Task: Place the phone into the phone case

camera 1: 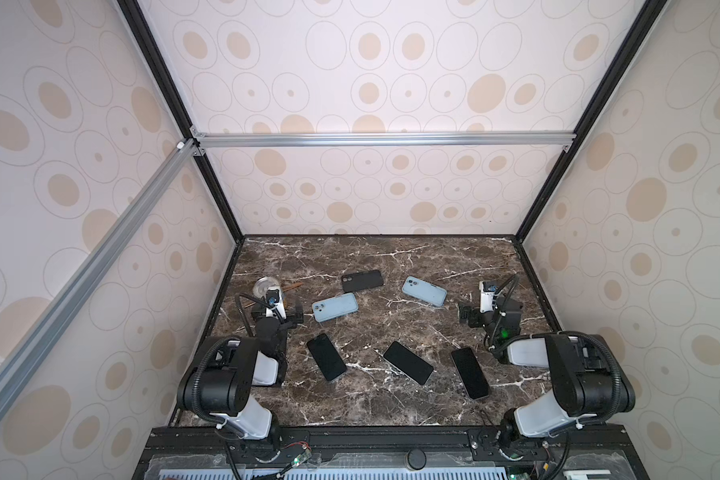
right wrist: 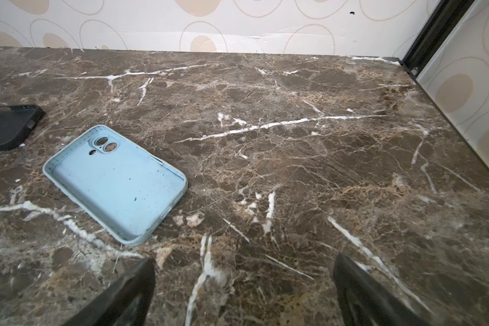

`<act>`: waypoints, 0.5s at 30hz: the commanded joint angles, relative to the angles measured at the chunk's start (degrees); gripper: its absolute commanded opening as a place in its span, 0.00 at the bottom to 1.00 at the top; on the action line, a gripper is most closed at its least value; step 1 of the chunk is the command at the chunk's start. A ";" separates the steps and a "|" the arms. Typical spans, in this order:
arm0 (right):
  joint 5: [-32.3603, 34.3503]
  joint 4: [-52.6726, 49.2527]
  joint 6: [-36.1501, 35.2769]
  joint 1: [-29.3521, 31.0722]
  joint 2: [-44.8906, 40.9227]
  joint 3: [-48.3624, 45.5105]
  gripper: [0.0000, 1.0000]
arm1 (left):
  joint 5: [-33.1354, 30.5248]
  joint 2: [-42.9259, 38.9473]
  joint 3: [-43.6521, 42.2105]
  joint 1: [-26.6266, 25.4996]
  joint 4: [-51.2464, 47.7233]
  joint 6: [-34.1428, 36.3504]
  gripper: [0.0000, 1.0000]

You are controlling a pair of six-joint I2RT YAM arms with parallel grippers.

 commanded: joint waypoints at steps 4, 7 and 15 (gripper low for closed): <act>-0.06 0.11 -0.02 0.27 -0.82 0.78 1.00 | 0.57 0.12 0.49 0.06 0.79 1.32 1.00; -0.04 0.15 -0.09 0.27 -0.83 0.77 1.00 | 0.57 0.12 0.49 0.09 0.78 1.29 1.00; -0.04 0.16 -0.02 0.27 -0.85 0.73 1.00 | 0.84 0.16 0.76 0.35 0.27 0.88 1.00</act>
